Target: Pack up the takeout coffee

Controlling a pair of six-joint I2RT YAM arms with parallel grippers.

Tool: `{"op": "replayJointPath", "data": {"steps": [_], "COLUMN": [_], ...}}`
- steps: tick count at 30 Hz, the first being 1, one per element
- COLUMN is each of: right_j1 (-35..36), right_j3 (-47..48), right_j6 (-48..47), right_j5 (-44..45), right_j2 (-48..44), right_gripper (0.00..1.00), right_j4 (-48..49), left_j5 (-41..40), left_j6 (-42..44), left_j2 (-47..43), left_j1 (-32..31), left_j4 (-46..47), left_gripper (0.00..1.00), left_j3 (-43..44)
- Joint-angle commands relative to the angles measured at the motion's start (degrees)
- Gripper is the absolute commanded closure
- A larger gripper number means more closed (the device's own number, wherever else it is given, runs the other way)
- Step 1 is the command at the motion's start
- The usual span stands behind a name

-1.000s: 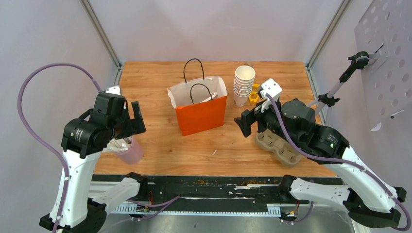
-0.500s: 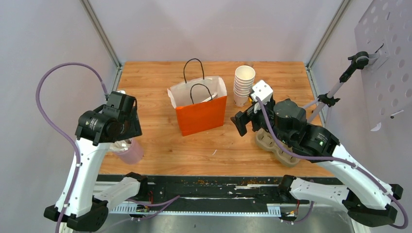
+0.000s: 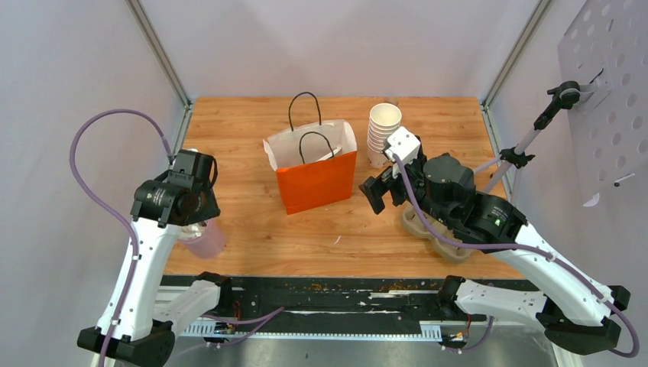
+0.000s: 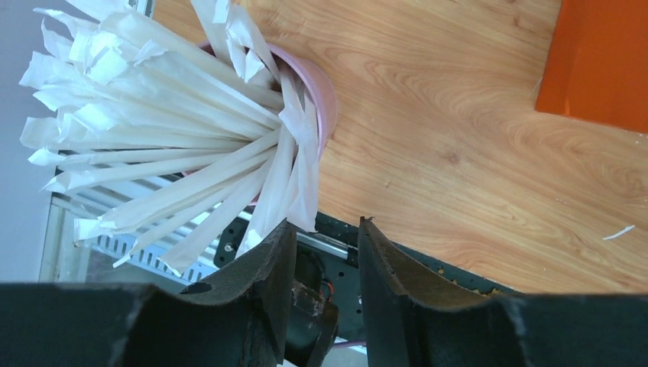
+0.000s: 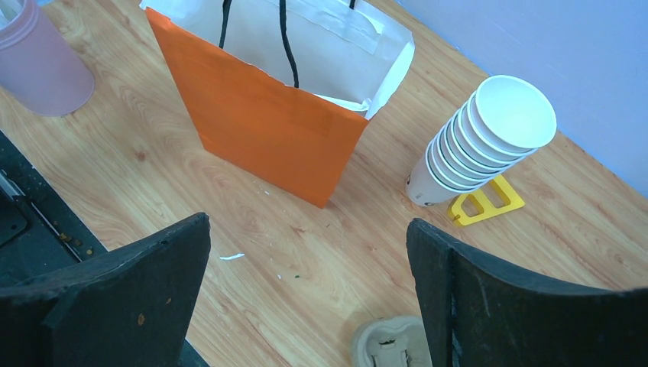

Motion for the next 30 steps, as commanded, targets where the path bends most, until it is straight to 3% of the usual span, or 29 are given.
{"op": "replayJointPath", "data": {"steps": [1, 8, 14, 18, 30], "right_j1": [-0.23, -0.21, -0.22, -0.18, -0.23], "right_j3": [1.09, 0.34, 0.16, 0.15, 0.96], "right_j6": [-1.82, -3.05, -3.41, -3.63, -3.77], "right_j5": [-0.85, -0.47, -0.22, -0.6, -1.47], "right_j2": [0.19, 0.4, 0.51, 0.75, 1.51], "right_gripper": [0.0, 0.0, 0.0, 0.0, 0.0], "right_j4": [2.73, 2.74, 3.21, 3.53, 3.78], "left_j5": [-0.67, -2.55, -3.62, -5.14, -5.6], "left_j6": [1.06, 1.72, 1.92, 2.04, 4.1], "left_j2": [-0.03, -0.13, 0.74, 0.99, 0.77], "left_j1": [1.01, 2.0, 2.09, 2.18, 2.55], "left_j4": [3.93, 4.9, 3.49, 2.93, 4.78], "left_gripper": [0.58, 0.69, 0.69, 0.62, 0.65], "left_j3": [-0.32, -0.45, -0.34, 0.29, -1.14]}}
